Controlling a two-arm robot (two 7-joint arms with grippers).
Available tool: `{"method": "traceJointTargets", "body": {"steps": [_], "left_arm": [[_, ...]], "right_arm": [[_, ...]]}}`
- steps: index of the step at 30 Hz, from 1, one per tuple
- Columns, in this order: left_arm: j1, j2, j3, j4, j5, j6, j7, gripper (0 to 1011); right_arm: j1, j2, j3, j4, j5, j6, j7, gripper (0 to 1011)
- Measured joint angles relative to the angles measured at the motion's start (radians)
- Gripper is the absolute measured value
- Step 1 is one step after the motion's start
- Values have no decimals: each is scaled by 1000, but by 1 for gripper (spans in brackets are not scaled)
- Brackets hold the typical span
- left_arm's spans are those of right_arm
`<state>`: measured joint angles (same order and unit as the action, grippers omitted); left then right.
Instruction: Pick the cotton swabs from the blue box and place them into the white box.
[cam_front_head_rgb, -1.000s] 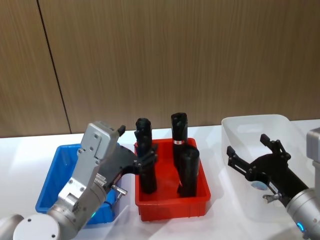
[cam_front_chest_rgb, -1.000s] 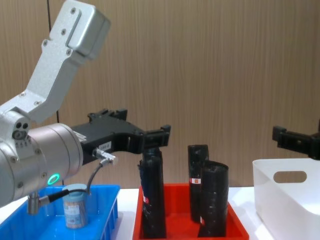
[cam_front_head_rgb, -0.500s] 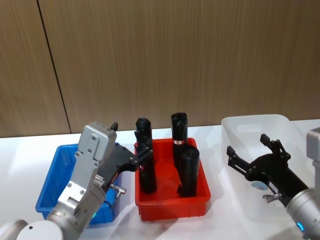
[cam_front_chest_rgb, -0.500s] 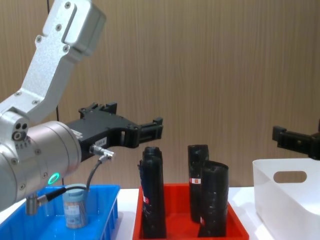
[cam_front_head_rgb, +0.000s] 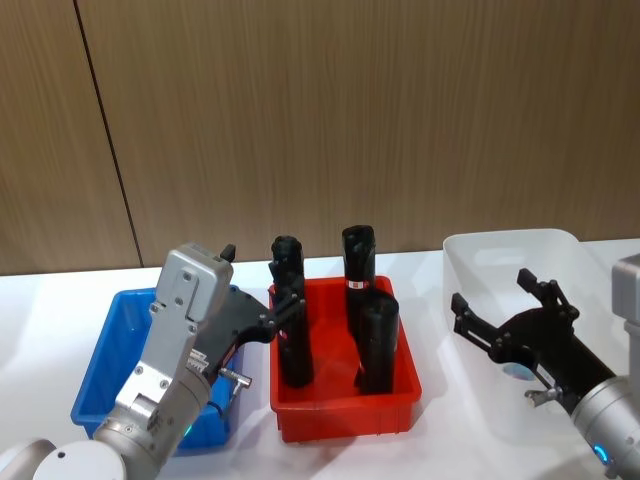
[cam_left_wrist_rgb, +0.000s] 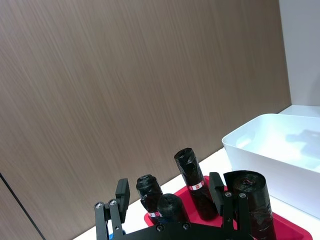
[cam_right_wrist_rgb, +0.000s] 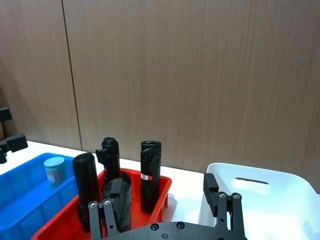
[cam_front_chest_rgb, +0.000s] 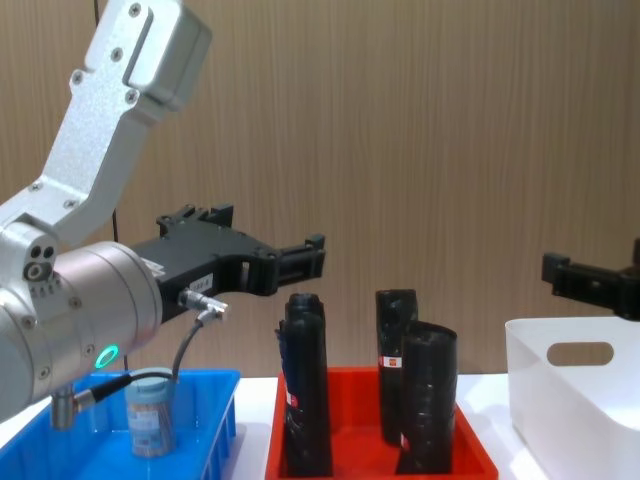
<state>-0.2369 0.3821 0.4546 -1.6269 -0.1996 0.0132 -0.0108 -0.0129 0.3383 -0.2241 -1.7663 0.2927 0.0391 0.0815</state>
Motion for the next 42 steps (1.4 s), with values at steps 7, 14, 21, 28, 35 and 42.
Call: {"method": "traceJointTargets", "body": {"steps": [7, 14, 21, 28, 35, 42], "left_arm": [[0, 0, 0, 0, 0, 0, 0, 1004], [0, 0, 0, 1, -1, 1, 0, 1004], [0, 0, 0, 1, -1, 1, 0, 1004], [0, 0, 0, 1, -1, 1, 0, 1004], [0, 0, 0, 1, -1, 1, 0, 1004], [0, 0, 0, 1, -1, 1, 0, 1004]], "right_arm": [[9, 7, 4, 0, 16, 23, 53, 1001], [33, 10, 9, 15, 40, 57, 118, 1001], [72, 3, 12, 53, 64, 94, 174, 1001], [111, -9, 8, 97, 72, 119, 227, 1001], [161, -33, -5, 167, 63, 136, 279, 1002], [209, -59, -20, 247, 40, 138, 319, 1001]]}}
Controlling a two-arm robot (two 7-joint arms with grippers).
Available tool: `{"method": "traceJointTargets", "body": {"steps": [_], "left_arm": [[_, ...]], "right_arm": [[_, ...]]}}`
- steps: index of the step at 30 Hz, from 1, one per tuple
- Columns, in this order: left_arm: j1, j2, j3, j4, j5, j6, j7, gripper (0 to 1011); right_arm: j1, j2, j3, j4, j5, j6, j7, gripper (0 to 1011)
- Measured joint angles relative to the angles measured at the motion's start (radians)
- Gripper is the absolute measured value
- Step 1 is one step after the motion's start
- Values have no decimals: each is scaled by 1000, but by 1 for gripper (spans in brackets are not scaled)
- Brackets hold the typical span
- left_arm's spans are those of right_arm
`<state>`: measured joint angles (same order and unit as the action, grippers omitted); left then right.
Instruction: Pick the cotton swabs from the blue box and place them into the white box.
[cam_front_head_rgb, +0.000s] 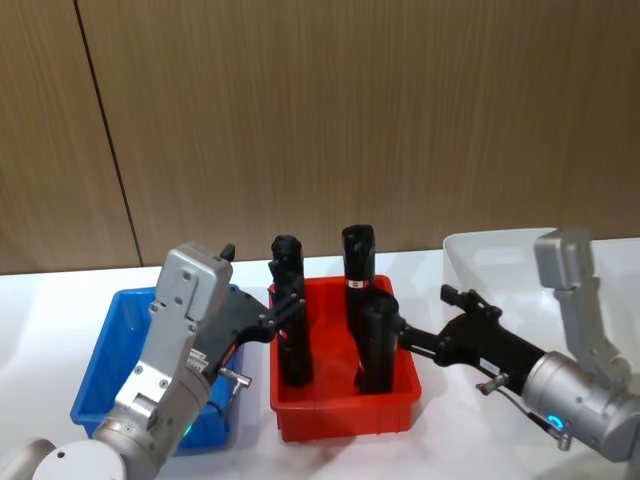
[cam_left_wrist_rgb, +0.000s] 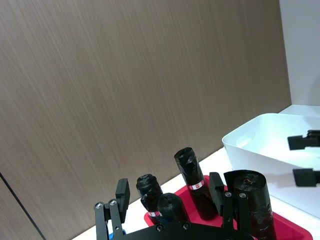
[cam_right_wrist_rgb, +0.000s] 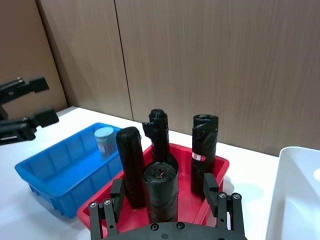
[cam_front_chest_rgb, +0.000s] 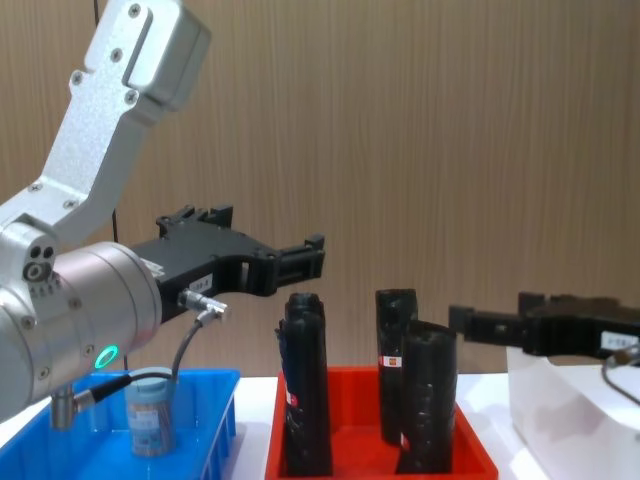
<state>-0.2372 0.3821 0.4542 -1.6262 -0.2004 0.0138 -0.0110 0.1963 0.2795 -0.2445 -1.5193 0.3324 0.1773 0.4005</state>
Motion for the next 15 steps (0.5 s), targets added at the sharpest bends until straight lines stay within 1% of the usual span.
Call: {"method": "traceJointTargets", "body": {"steps": [6, 7, 10, 15], "left_arm": [[0, 0, 0, 0, 0, 0, 0, 1004], [0, 0, 0, 0, 0, 0, 0, 1004], [0, 0, 0, 0, 0, 0, 0, 1004], [0, 0, 0, 0, 0, 0, 0, 1004]], "right_arm": [[37, -21, -14, 66, -23, -5, 21, 1001], [37, -21, -14, 66, -23, -5, 21, 1001], [62, -36, -22, 112, -38, -15, 30, 1001], [92, -53, -31, 166, -56, -28, 37, 1002]]}}
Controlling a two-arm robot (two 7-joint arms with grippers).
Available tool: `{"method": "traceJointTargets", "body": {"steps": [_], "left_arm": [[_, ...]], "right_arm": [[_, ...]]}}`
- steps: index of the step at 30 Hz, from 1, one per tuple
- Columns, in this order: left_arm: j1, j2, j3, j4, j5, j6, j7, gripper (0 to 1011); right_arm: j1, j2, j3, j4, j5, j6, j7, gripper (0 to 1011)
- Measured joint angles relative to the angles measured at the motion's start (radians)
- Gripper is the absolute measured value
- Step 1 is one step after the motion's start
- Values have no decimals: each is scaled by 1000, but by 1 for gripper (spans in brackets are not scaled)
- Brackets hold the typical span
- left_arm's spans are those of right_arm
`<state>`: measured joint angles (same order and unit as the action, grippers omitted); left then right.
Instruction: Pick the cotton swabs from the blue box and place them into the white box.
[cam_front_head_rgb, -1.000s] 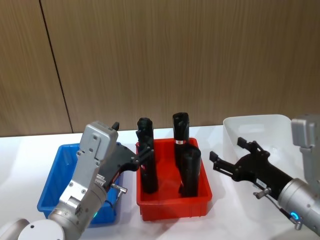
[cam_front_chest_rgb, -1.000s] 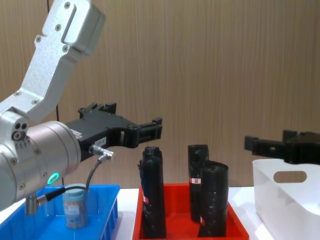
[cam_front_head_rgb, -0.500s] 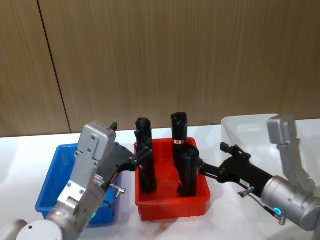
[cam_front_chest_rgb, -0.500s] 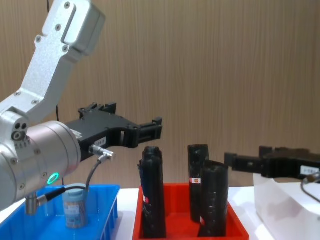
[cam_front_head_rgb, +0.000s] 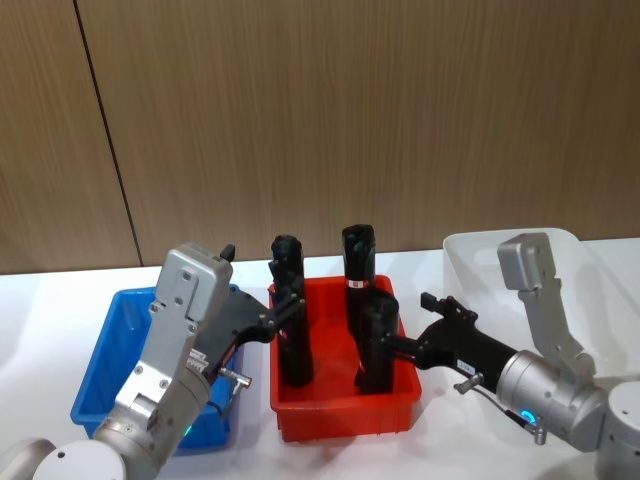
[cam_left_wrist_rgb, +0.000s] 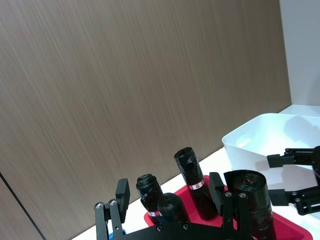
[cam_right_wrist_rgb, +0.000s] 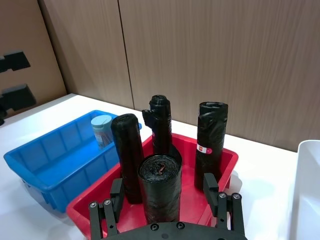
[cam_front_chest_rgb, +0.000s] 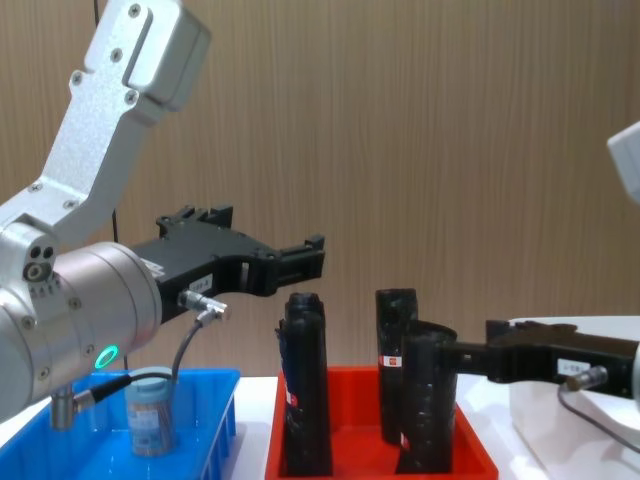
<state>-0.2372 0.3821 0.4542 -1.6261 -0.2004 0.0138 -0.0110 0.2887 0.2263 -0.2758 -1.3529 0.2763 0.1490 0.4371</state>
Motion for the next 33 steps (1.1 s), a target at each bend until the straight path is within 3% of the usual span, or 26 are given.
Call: {"method": "traceJointTargets", "body": {"steps": [23, 29, 33], "left_arm": [[0, 0, 0, 0, 0, 0, 0, 1004], [0, 0, 0, 0, 0, 0, 0, 1004], [0, 0, 0, 0, 0, 0, 0, 1004]], "right_arm": [[98, -58, -34, 163, -58, -49, 20, 996], [116, -68, -40, 194, -68, -55, 20, 888], [123, -72, -43, 207, -70, -58, 19, 751]]}}
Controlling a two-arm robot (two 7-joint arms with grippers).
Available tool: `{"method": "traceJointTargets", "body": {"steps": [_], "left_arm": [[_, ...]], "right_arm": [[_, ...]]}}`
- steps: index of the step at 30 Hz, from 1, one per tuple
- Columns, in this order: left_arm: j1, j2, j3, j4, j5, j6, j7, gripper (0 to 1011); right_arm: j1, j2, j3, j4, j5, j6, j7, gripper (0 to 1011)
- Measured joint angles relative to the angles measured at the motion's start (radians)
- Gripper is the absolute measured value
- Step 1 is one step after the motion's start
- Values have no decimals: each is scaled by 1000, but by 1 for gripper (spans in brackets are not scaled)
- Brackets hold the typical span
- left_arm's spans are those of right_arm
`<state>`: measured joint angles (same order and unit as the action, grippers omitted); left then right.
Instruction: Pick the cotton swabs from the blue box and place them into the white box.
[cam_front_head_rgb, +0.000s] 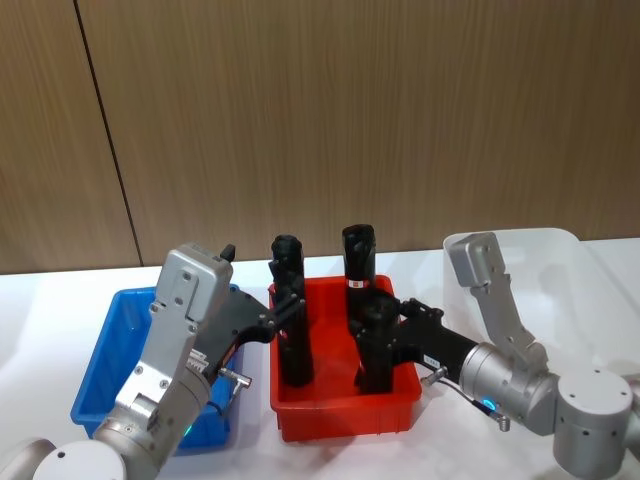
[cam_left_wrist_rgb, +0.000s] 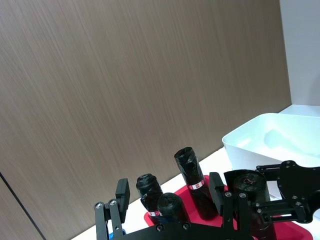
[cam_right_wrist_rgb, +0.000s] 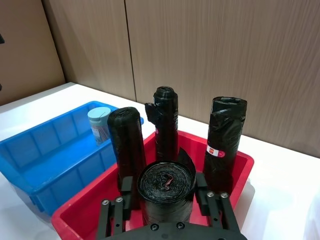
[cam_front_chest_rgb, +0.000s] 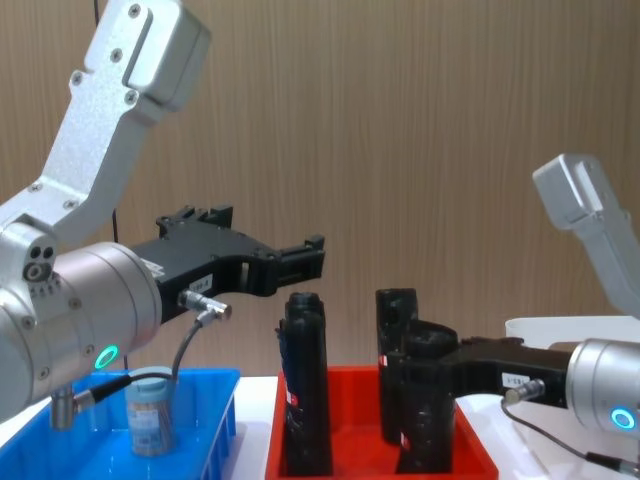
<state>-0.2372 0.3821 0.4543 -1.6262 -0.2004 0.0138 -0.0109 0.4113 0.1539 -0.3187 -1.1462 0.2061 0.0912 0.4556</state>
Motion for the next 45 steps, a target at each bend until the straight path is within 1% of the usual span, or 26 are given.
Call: {"method": "traceJointTargets", "body": {"steps": [2, 4, 6, 7, 8, 12, 22, 35, 36, 45], "left_arm": [[0, 0, 0, 0, 0, 0, 0, 1004], [0, 0, 0, 0, 0, 0, 0, 1004], [0, 0, 0, 0, 0, 0, 0, 1004], [0, 0, 0, 0, 0, 0, 0, 1004], [0, 0, 0, 0, 0, 0, 0, 1004], [0, 0, 0, 0, 0, 0, 0, 1004], [0, 0, 0, 0, 0, 0, 0, 1004], [0, 0, 0, 0, 0, 0, 0, 1004], [0, 0, 0, 0, 0, 0, 0, 1004], [0, 0, 0, 0, 0, 0, 0, 1004]], "right_arm": [[2, -1, -1, 3, -1, -1, 0, 708], [3, -2, -2, 5, -4, -1, -1, 630], [3, -2, -3, 5, -5, -1, -3, 589], [3, -2, -3, 5, -5, -1, -3, 538], [3, -2, -3, 4, -6, -1, -4, 531], [2, -1, -3, -2, -6, 2, -6, 512], [-11, 8, -3, -45, -2, 10, -12, 508], [-25, 27, 12, -154, 18, 14, -24, 508], [-25, 30, 16, -170, 20, 14, -27, 508], [-18, 49, 42, -231, 35, 15, -59, 508]]}}
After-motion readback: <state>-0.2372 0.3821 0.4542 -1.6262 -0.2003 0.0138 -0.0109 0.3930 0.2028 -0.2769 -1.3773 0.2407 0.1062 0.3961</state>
